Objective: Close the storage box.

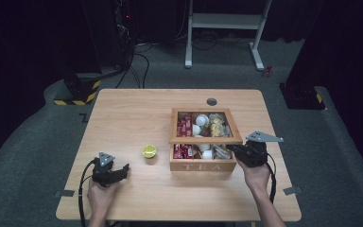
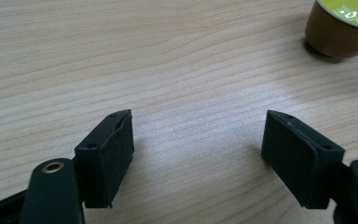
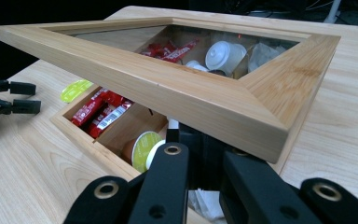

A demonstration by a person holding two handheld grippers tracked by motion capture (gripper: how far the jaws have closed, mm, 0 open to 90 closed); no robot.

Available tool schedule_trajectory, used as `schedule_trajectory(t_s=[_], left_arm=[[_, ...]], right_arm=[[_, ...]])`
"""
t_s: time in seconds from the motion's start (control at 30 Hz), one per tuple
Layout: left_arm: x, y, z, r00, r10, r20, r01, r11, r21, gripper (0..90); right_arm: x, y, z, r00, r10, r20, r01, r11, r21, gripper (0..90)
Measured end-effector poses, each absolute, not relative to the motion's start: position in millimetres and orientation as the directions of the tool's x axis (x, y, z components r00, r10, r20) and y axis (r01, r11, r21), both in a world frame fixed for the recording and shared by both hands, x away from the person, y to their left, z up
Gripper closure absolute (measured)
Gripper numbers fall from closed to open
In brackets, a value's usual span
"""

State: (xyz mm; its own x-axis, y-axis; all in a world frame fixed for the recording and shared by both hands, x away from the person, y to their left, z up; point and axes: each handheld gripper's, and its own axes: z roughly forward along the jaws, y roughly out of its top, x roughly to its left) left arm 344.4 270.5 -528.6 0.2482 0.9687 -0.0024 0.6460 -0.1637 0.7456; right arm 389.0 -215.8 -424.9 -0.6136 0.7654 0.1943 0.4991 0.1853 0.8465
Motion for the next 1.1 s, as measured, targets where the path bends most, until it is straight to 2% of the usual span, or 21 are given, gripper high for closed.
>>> schedule_trajectory(t_s=[1.1], left_arm=[[344.3,270.6,-528.6,0.249,0.968,-0.004,0.647,-0.163,0.745,25.0]], right_arm=[[371.8,-215.4,-445.2,-0.618,0.762,0.195,0.511,0.2,0.836,90.0]])
